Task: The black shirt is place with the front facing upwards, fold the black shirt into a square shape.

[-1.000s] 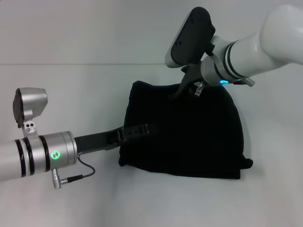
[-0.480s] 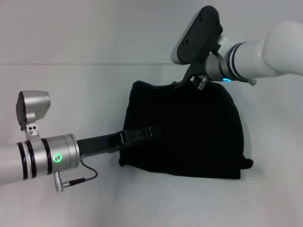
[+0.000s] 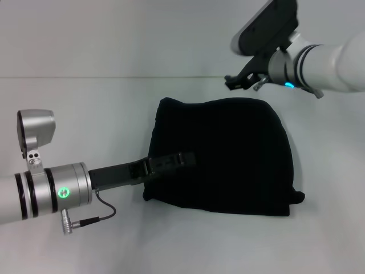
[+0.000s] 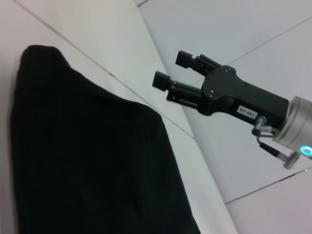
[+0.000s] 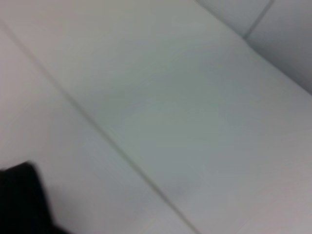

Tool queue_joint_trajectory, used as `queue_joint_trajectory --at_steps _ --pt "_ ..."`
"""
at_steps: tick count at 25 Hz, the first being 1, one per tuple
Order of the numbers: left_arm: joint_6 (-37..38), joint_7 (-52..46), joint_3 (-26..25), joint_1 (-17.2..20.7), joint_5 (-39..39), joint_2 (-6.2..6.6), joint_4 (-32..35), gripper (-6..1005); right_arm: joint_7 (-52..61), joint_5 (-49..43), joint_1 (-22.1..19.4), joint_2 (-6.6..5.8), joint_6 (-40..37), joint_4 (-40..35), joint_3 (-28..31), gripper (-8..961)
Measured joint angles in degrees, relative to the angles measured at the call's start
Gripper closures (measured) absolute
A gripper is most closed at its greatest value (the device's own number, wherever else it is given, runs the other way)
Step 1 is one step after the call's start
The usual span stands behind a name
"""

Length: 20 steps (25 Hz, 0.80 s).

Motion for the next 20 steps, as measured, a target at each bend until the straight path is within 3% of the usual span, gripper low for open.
queue_joint_trajectory --at_steps 4,7,8,9,14,17,20 --pt "0.4 0.0 -0.8 0.0 -0.2 0.17 0.0 72 0.0 1.0 -1.4 -0.06 0.2 -2.0 6.4 9" --pt "0.3 -0.7 -2.4 -0.2 -0.2 0.62 0.0 72 0.0 6.3 -5.7 -0.06 -4.9 -8.6 8.4 9" --pt "0.1 -1.2 -2.8 -0.3 -0.2 0.83 0.0 72 -0.3 12.2 -10.3 -0.13 -10.8 -14.9 8.6 9" --pt "-0.3 -2.3 -3.1 -0.6 -0.2 1.2 0.1 72 -0.3 12.2 -10.3 -0.13 -10.8 -14.9 8.6 9" --pt "-4.1 -5.8 -3.1 -2.1 -0.2 2.77 0.1 73 -5.9 30.7 -22.8 -0.65 -26.4 -27.1 9.7 8" --pt "-6.3 -7.2 -3.0 -2.9 0.0 3.58 0.1 73 -14.3 41.6 -28.2 -0.76 -37.1 -27.7 13.9 8" --pt "-7.0 -9.6 -3.0 -3.4 0.2 4.69 0.1 73 -24.5 50.3 -32.1 -0.78 -49.7 -22.9 21.2 8"
